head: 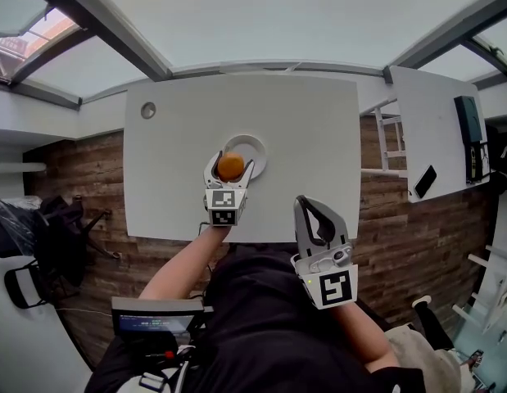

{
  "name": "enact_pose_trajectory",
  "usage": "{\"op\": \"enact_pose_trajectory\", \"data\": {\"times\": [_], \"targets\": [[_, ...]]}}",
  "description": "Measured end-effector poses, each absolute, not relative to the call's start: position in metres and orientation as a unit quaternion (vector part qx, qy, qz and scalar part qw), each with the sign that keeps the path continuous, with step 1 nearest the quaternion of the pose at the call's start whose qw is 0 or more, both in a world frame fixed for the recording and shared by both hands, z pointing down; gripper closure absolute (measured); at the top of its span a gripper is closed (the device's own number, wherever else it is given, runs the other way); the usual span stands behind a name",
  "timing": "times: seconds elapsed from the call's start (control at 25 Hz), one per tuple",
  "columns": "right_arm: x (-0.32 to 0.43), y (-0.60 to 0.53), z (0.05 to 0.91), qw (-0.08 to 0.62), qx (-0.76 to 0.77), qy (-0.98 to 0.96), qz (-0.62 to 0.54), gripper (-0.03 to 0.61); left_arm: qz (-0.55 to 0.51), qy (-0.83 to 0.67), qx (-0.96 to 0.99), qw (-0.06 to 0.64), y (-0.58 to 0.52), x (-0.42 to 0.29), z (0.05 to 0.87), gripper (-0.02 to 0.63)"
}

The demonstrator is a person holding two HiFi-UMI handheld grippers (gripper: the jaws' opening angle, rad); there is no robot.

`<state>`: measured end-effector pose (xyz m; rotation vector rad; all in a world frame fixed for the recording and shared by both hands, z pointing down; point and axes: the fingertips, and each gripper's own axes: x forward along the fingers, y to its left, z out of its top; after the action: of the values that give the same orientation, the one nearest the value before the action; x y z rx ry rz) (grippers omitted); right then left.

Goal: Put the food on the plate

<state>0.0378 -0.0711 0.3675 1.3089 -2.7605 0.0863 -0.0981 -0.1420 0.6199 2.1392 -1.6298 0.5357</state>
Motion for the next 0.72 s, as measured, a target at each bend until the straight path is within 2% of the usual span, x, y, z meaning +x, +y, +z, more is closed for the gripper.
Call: {"op": "enact_pose_trajectory", "data": {"times": [0.36, 0.72], "targets": [[0.038, -0.075, 0.368, 0.039, 0.432, -0.901, 0.025, 0.572, 0.224, -0.560, 0.773, 0.196, -0.144, -0.092, 0.647, 0.262], [0.027, -0.081, 0.362, 0.027, 0.430, -0.902, 0.019, 0.572, 0.237, -0.563, 0.758, 0.230, -0.143, -0.099, 0.653, 0.262]]}}
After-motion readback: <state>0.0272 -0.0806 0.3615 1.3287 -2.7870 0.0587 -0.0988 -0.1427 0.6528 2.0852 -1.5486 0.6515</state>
